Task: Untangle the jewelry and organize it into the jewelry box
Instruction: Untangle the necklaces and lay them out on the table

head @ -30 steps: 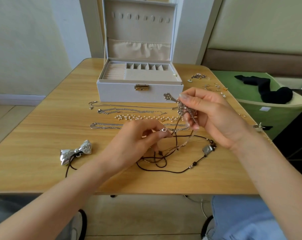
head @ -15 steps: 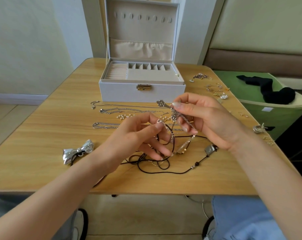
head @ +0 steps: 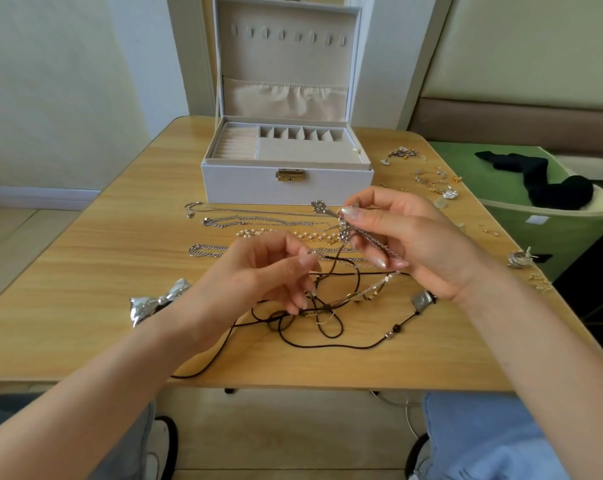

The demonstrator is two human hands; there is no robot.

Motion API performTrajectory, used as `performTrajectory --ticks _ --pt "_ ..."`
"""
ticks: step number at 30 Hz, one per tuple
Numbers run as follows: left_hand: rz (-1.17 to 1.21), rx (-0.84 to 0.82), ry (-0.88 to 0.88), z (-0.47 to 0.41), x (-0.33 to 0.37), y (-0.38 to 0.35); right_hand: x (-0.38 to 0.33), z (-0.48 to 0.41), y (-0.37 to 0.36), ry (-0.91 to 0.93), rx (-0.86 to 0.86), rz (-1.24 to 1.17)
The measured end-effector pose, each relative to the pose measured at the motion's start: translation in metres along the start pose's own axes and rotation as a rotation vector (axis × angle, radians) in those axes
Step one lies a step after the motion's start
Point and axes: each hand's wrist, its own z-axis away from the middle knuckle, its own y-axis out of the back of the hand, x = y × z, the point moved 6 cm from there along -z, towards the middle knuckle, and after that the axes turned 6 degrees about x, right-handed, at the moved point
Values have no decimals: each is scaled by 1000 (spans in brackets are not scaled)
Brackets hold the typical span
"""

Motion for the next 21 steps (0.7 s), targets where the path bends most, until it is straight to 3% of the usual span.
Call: performTrajectory --ticks 10,21 --pt "-188 84 1 -1 -3 10 0 -2 3 -1 39 18" --pt "-117 58 -146 -5 5 7 0 1 -1 10 -5 -24"
